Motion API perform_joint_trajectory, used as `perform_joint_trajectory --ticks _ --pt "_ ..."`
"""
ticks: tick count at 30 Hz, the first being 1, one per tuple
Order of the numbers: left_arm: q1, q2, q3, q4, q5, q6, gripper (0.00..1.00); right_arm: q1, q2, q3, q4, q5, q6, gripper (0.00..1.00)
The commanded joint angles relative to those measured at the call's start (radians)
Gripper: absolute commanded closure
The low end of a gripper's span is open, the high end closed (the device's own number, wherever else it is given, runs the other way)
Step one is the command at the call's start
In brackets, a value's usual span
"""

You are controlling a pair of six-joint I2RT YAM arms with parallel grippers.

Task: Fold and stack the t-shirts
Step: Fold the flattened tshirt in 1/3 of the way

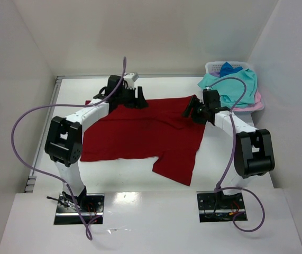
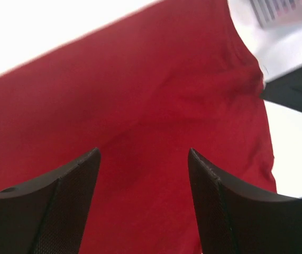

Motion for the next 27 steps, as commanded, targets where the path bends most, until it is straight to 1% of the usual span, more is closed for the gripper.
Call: perform_joint_trajectory --ticks 1,4,7,9,12,17,21,24,27 --pt "-0.044 0.032 0.008 0.068 0.048 -0.026 0.25 0.006 0.027 -0.008 0.049 0.073 -0.012 0.23" --pt "-0.067 0.053 0.017 0.068 0.048 -0.035 0.25 0.006 0.055 0.012 0.014 0.135 -0.022 0.23" --pt "-0.067 0.099 0.06 0.059 -0.012 -0.035 0.25 0.006 0.064 0.012 0.014 0.159 -0.022 0.23" --pt "-0.067 0.133 0.13 0.024 -0.034 -0.045 0.25 0.006 0.064 0.012 0.014 0.17 -0.022 0.23" --pt "-0.067 0.202 0.193 -0.011 -0.074 -0.045 0.25 0.006 0.075 0.003 0.004 0.181 -0.022 0.23" --pt "-0.067 0.266 0.221 0.013 -0.12 -0.086 0.24 0.006 0.104 -0.018 0.033 0.16 -0.003 0.23" --pt "-0.067 0.313 0.249 -0.005 -0.129 -0.095 0.22 0.006 0.113 -0.028 0.066 0.133 -0.002 0.23" --pt "-0.067 0.325 0.246 -0.005 -0.129 -0.106 0.21 0.006 0.113 -0.028 0.066 0.115 0.007 0.28" --pt "-0.067 0.334 0.237 0.004 -0.152 -0.115 0.21 0.006 0.104 -0.028 0.075 0.075 0.016 0.29"
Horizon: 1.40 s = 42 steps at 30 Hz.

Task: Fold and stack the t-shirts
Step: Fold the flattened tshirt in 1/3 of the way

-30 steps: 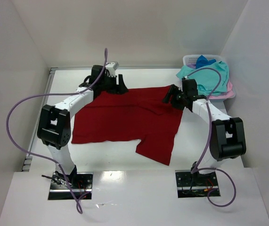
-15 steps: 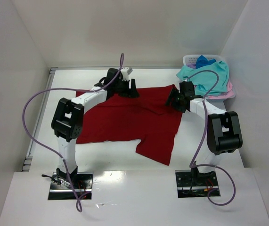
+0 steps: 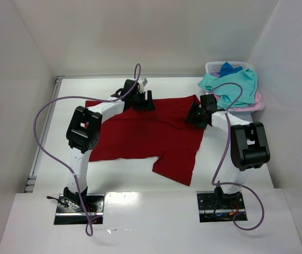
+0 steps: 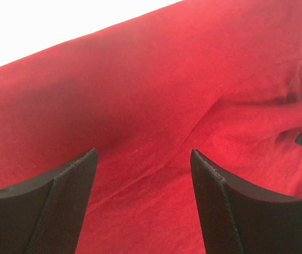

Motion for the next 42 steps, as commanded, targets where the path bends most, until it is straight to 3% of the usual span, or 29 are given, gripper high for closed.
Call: perform_joint_trajectory --ticks 1,14,19,27,42 --pt "0.001 0.018 0.02 0.026 -0.034 -0.03 0.21 0.006 -0.013 0.004 0.062 -0.055 0.024 0.29" --pt "0.001 0.065 0.02 0.012 -0.034 -0.049 0.19 0.034 -0.165 -0.064 0.074 -0.115 0.108 0.29" --pt "0.01 0.065 0.02 0.012 -0.034 -0.049 0.19 0.118 -0.147 -0.053 0.06 -0.115 0.139 0.29" --pt "0.02 0.065 0.009 0.021 -0.034 -0.049 0.18 0.222 -0.075 -0.062 0.083 -0.028 0.197 0.3" --pt "0.029 0.065 -0.01 0.04 -0.015 -0.049 0.18 0.231 0.013 0.005 0.046 0.165 0.206 0.4"
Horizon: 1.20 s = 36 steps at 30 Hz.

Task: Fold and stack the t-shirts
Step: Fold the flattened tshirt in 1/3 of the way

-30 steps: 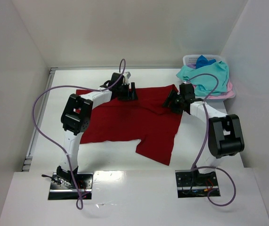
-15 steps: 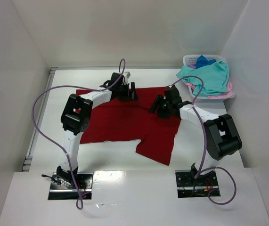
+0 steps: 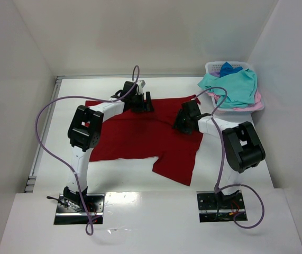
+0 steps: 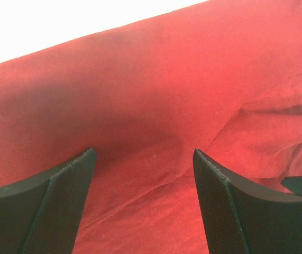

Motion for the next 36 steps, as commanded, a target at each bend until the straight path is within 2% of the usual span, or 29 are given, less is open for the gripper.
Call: perform_joint_trajectory --ticks 1,5,13,17,18,21,32,36 --pt "0.01 0.022 -0.009 0.024 0.004 -0.013 0.18 0.006 0.036 0.052 0.015 0.067 0.015 0.41" --pt "0.01 0.031 -0.009 0.034 0.013 -0.013 0.18 0.006 0.077 0.094 0.024 0.089 0.015 0.44" --pt "0.019 0.04 -0.009 0.034 0.013 -0.013 0.18 0.006 0.118 0.148 0.024 0.112 0.006 0.58" --pt "0.019 0.04 -0.009 0.034 0.013 -0.013 0.18 0.006 0.14 0.167 0.013 0.121 -0.005 0.79" --pt "0.019 0.04 -0.009 0.034 0.013 -0.013 0.18 0.006 0.14 0.167 0.013 0.121 -0.005 0.87" --pt "0.019 0.05 -0.009 0.034 0.013 -0.013 0.18 0.006 0.14 0.188 0.004 0.121 -0.005 0.99" --pt "0.019 0.068 0.0 0.024 0.022 -0.013 0.16 -0.012 -0.003 0.21 -0.065 -0.017 0.033 1.0" --pt "0.019 0.068 0.0 0.024 0.022 -0.004 0.16 -0.072 -0.064 0.178 -0.074 -0.087 0.053 1.0"
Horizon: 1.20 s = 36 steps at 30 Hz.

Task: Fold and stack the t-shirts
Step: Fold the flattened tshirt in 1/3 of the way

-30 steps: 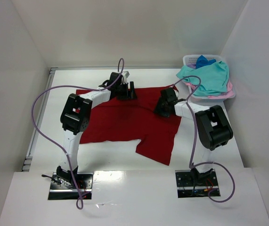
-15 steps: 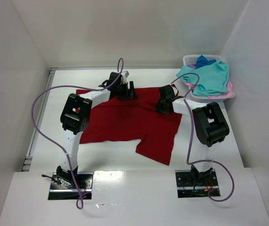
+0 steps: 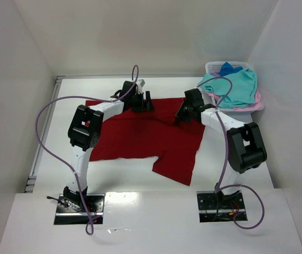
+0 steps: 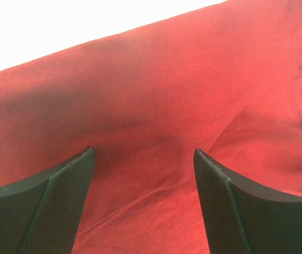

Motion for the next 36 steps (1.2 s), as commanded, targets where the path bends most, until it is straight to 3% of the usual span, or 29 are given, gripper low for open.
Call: perform_joint_trajectory --ticks 1,9,19,21,23,26,27,32,36 --pt "0.007 0.054 0.0 -0.013 0.002 -0.003 0.16 -0.044 -0.084 0.0 -0.013 -0.061 0.03 1.0" --pt "0.017 0.063 0.0 -0.013 0.002 -0.003 0.16 -0.082 -0.055 -0.01 -0.057 -0.079 0.0 1.0" --pt "0.017 0.073 0.009 -0.013 0.002 -0.003 0.16 -0.082 -0.034 -0.138 -0.046 -0.156 -0.037 1.0" --pt "0.017 0.082 0.009 -0.013 0.011 -0.003 0.16 -0.082 -0.034 -0.138 -0.071 -0.156 -0.051 0.9" --pt "0.017 0.082 0.009 -0.013 0.011 -0.003 0.16 -0.082 -0.034 -0.138 -0.089 -0.139 -0.06 0.71" --pt "0.017 0.082 0.018 -0.013 0.011 -0.003 0.16 -0.082 -0.067 -0.129 -0.098 -0.084 -0.06 0.6" --pt "0.017 0.082 0.018 -0.013 0.011 -0.003 0.16 -0.082 -0.076 -0.119 -0.098 -0.069 -0.06 0.52" --pt "0.017 0.082 0.018 -0.022 0.011 0.006 0.16 -0.082 -0.095 -0.051 -0.131 0.031 -0.069 0.42" --pt "0.017 0.082 0.018 -0.022 0.011 0.006 0.16 -0.091 -0.095 -0.023 -0.131 0.092 -0.078 0.42"
